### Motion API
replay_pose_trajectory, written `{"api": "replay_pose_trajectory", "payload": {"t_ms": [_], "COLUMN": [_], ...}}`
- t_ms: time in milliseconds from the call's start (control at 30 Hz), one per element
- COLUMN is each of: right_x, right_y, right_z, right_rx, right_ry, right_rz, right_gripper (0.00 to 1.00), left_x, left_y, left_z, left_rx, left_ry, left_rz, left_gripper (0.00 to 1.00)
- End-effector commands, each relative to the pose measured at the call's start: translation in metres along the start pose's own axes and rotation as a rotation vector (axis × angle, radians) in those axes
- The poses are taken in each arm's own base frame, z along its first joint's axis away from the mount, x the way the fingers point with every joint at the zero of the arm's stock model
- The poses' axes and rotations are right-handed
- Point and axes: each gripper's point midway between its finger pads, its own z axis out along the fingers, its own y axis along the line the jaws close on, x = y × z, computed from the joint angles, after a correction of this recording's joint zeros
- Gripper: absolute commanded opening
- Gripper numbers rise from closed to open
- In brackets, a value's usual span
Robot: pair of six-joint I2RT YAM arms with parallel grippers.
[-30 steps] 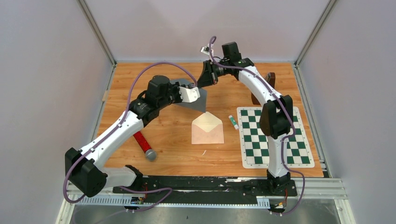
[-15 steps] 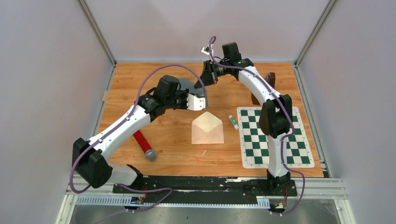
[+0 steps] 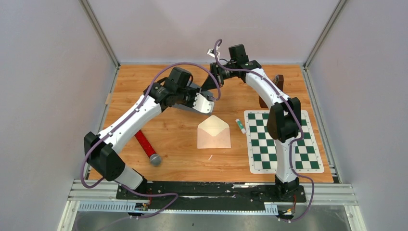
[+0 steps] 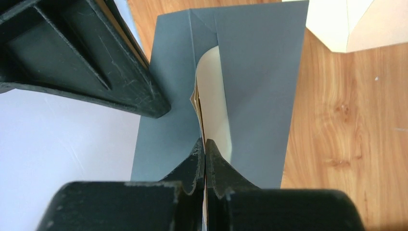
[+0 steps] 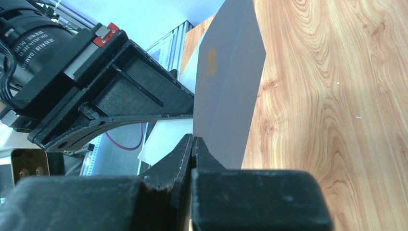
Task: Place the letter into the envelope and seal it
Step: Place the letter in the envelope.
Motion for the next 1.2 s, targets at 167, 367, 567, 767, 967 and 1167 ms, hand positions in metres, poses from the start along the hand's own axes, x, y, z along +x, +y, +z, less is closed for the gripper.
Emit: {"api": "replay_pose_trajectory", "payload": {"t_ms": [167, 367, 567, 767, 967, 1167], "right_x": [-0.013, -0.013, -0.016, -0.012, -0.011, -0.008], "right_y": [0.019, 0.023, 0.028, 0.028, 0.022, 0.014], "right_z": [-0.005, -0.005, -0.005, -0.005, -0.006, -0.008], "right_rx": [-0.006, -0.010, -0.020, -0.027, -0.015, -0.017], "right_ry": [-0.009, -0.006, -0.009, -0.004, -0.006, -0.008], "right_rz": [-0.095, -0.095, -0.101, -0.085, -0.067, -0.038], "right_gripper": [0.00, 0.00, 0.00, 0.00, 0.00, 0.00], "left_x": [0.011, 0.019, 0.018, 0.020, 0.014, 0.013], "left_y": [0.006, 0.001, -0.005, -0.013, -0.007, 0.016], "left_z": [-0.009, -0.008, 0.005, 0.018, 0.015, -0.015], "left_rx": [0.038, 0.081, 0.114, 0.142, 0.106, 0.057], "left_ry": [0.082, 0.124, 0.106, 0.103, 0.081, 0.054], "left_rz": [0.136, 0.156, 0.116, 0.116, 0.083, 0.000], "left_gripper": [0.00, 0.00, 0.00, 0.00, 0.18, 0.33]}}
